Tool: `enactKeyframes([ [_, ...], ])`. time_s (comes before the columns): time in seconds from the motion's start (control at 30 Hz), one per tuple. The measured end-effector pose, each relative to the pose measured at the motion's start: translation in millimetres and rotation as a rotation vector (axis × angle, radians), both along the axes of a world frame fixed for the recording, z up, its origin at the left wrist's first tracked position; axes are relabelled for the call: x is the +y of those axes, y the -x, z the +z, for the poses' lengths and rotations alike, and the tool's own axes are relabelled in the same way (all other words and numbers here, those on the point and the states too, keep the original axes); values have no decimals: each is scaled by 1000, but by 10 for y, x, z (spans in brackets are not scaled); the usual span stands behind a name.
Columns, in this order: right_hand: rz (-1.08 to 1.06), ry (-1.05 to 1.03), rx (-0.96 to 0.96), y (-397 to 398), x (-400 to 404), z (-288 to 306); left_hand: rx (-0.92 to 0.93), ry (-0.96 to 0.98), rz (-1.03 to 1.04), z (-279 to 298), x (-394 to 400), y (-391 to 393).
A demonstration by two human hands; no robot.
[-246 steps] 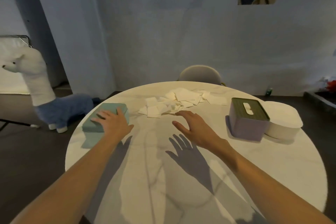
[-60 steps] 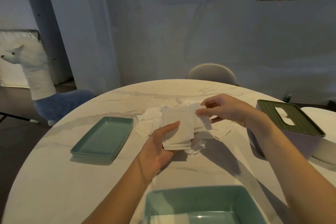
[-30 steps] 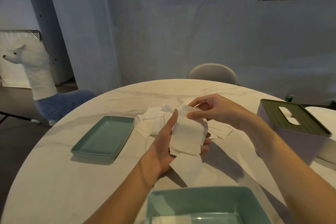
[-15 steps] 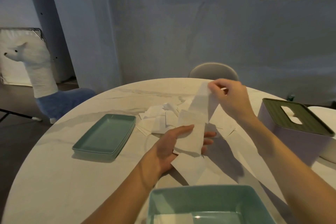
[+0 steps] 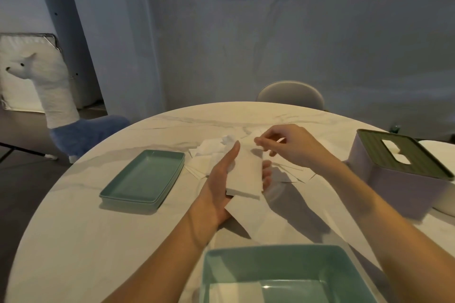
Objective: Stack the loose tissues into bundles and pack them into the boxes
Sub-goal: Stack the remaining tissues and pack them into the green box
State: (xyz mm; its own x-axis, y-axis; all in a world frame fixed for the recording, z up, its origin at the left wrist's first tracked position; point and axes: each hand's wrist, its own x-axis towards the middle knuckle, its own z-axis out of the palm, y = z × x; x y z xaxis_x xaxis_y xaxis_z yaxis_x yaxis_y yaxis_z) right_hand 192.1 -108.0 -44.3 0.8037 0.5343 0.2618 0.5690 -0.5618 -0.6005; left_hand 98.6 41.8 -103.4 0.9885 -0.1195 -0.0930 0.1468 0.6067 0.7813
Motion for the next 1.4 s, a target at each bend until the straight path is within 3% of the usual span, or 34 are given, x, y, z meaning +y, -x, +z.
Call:
enactKeyframes([
  [0.07,-3,56,162,-25,-68,22,8,53,33,-70,108,45],
  [0.17,223,339,382,61,-113,14,-9,115,65,-100,252,89],
  [0.23,295,475,407,157,-58,-50,-38,129,75,-77,265,81],
  [0.3,278,503,314,226,38,-111,-26,131,128,-94,263,64],
  [0.4,228,474,206,226,94,-199,-15,171,83,-72,271,68],
  [0.63,351,147,328,59,-176,27,-46,290,306,-50,323,-6],
  [0.83,531,-110,351,189,-230,321,6,212,127,1,272,5],
  [0.97,387,-134,221,216,-75,249,22,83,154,5,98,-31],
  [1.17,78,-2,45,199,48,73,-26,100,99,38,-40,24],
  [1.3,74,8,105,199,42,88,10,99,67,19,25,1],
  [1.4,68,-4,112,204,57,52,22,-16,68,39,7,35],
])
